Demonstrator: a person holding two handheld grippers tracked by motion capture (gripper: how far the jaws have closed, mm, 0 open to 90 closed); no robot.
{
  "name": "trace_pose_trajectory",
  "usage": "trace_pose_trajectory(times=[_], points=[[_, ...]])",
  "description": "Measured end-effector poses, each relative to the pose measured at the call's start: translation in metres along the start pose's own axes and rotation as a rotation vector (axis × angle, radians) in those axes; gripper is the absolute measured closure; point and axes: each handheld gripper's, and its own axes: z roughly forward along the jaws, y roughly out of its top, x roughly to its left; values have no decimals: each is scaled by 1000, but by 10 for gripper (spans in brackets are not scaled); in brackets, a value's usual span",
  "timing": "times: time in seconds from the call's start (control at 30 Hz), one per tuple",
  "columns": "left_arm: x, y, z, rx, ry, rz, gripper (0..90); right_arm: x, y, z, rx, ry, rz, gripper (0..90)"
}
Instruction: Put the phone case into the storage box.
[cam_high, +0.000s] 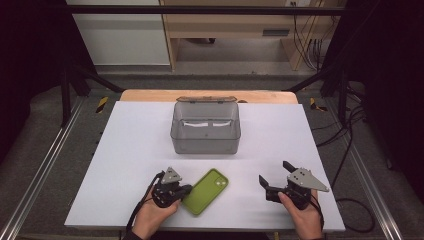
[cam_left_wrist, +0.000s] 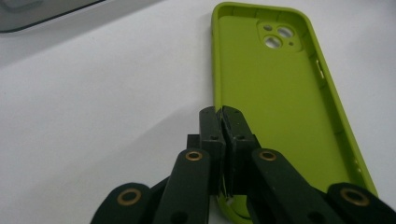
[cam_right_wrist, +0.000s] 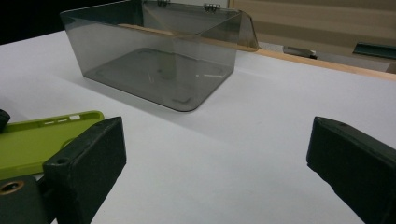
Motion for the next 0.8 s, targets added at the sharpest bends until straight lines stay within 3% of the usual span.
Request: trace_pose_trajectory(times=[0.2,0.47,0.67,0.73,0.8], points=[[-2,3,-17,-121,-14,4,881,6,1,0,-15,16,-5,47],[9,2,-36,-265,39,-20,881,17,2,9,-39,30,-6,50],[9,2,-41,-329,96,-11,881,19,10,14,-66,43,51,53],[12,0,-42,-355,94,-46,881,21,10,15,-64,60,81,52],[15,-2,-43,-364,112,-51,881,21,12,17,-70,82,108,53]])
